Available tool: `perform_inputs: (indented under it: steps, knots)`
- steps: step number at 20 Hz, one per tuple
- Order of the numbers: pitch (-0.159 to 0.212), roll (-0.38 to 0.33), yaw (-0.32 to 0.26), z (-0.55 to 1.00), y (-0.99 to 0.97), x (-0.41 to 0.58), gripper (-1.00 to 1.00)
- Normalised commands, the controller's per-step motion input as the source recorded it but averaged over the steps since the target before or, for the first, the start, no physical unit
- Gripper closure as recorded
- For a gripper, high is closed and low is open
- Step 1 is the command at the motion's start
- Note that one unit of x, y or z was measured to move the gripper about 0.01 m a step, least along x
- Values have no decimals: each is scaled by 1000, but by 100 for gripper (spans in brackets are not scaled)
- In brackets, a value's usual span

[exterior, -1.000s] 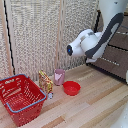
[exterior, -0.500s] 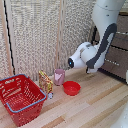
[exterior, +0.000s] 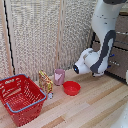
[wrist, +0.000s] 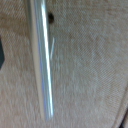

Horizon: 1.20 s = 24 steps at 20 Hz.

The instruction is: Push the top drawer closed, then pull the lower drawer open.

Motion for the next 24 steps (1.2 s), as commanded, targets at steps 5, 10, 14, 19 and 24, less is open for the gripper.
perform_inputs:
  steps: [5, 10, 14, 19, 24]
  knots:
    - [0, -5, 10, -77, -214, 130, 100]
    - [5, -88, 0, -47, 67, 80, 100]
    - [75, -145, 1, -112, 261, 254, 100]
    - [75, -163, 31, -242, 398, 307, 100]
    - [45, -177, 113, -392, 487, 180, 100]
